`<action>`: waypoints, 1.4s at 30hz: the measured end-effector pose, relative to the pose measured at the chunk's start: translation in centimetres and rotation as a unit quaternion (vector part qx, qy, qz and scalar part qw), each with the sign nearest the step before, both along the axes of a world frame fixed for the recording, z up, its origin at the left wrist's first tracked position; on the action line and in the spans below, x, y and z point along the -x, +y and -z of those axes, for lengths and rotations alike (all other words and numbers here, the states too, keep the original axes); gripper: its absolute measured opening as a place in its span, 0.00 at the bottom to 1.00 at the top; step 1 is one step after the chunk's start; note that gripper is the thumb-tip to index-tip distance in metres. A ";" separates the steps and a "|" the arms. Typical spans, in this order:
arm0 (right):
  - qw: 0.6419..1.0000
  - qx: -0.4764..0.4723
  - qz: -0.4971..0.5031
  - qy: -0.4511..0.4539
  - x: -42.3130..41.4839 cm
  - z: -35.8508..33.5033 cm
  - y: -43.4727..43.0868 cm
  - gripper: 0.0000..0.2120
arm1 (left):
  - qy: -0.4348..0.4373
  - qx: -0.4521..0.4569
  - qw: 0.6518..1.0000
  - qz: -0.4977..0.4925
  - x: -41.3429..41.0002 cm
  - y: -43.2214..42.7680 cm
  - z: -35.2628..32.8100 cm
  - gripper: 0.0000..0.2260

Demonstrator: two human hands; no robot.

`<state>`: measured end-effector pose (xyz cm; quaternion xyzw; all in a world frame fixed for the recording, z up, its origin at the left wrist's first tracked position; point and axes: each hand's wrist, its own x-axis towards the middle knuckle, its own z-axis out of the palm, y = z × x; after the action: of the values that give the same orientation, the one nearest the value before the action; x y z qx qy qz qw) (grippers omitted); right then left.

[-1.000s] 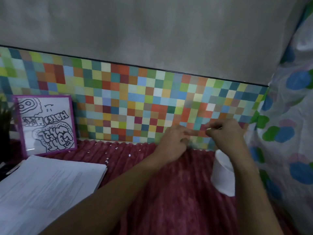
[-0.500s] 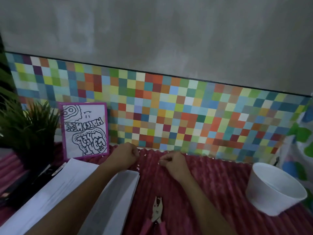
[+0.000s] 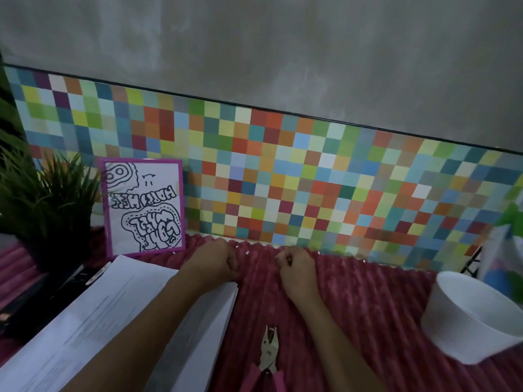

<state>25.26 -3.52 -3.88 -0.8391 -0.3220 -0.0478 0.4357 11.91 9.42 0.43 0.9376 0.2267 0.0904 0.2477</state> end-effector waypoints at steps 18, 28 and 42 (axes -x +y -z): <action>0.986 -0.038 -0.154 0.051 3.2 0.0 2.1 0.03 | -0.106 0.090 0.988 -0.066 0.7 1.2 0.4 0.10; 0.993 -0.106 -0.036 0.046 2.6 -0.5 2.1 0.07 | -0.176 -0.011 0.979 -0.103 0.1 1.4 1.3 0.12; 0.997 -0.038 0.068 0.023 -1.7 -0.3 -1.0 0.04 | -0.105 -0.136 0.983 -0.062 -0.9 1.6 3.3 0.08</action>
<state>27.00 -4.56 -3.53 -0.8426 -0.2523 -0.0707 0.4706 12.84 11.05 -2.91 0.9321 0.2425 0.2332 0.1338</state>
